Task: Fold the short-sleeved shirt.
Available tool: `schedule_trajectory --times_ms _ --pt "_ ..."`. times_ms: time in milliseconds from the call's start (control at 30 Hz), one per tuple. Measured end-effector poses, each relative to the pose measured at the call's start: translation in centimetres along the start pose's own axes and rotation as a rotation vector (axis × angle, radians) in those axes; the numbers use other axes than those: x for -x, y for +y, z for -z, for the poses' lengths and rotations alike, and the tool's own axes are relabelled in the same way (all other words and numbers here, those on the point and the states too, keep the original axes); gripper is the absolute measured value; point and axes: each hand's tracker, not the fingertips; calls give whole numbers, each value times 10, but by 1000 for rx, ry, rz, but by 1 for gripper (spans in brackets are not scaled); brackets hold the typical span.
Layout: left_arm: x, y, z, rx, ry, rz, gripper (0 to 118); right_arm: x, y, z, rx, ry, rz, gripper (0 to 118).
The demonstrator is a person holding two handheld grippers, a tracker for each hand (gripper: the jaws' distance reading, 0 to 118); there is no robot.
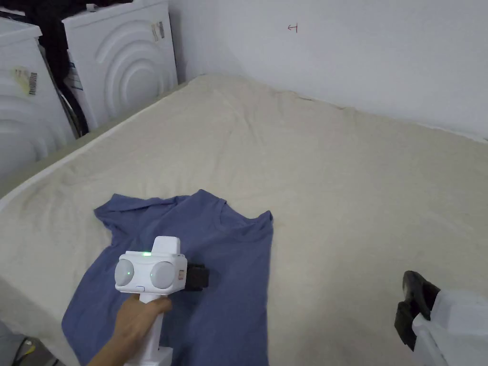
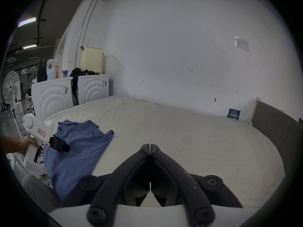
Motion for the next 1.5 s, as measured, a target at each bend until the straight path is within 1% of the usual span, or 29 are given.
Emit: schedule_trajectory --times_ms 67,100,133,167,200,233,300,333,367,400,500,633,800,867,900,1133,1333,1400,1500 --pt "0 -2 15 37 -8 -6 100 -10 0 9 16 -10 6 1" --pt "1 -4 22 64 -22 -24 96 -11 0 10 24 -14 9 1" --pt "0 -7 23 90 -34 -37 95 -12 0 10 32 -18 11 1" --pt "-2 -9 17 50 -19 -30 94 -20 -16 19 41 -21 14 1" --pt "-4 -7 13 47 -17 -21 90 -26 -24 23 46 -22 14 1" --pt "-4 -5 9 53 -28 -14 75 -27 -27 23 48 -24 15 1" --pt "-8 -5 4 33 -54 -1 35 -32 -30 24 52 -27 16 1" --pt "-10 -5 4 34 -49 11 17 -34 -31 24 52 -28 19 1" --pt "-12 -6 5 36 -31 37 7 -36 -33 23 51 -30 26 1" --pt "-10 -8 11 34 -26 48 3 -39 -35 21 50 -31 33 1" --pt "-7 -11 -3 4 -50 -9 2 -41 -35 16 46 -39 49 1" --pt "-4 -9 -32 -68 -94 -34 2 -48 -34 6 40 -50 55 1" --pt "-11 -1 -93 -152 -245 -151 2 -62 -35 -8 25 -71 92 1" --pt "-22 3 -115 -194 -291 -165 2 -69 -33 -15 17 -80 103 1" --pt "-23 8 -110 -210 -309 -160 2 -72 -34 -18 13 -83 108 1" --pt "-96 58 -174 -352 -455 5 2 -103 -28 -54 -34 -133 137 1" --pt "-196 93 -247 -430 -644 133 2 -139 -20 -91 -93 -211 129 1" --pt "-226 98 -261 -434 -695 175 2 -150 -18 -101 -106 -238 126 1" --pt "-275 97 -271 -435 -743 274 2 -167 -18 -117 -121 -281 126 1"
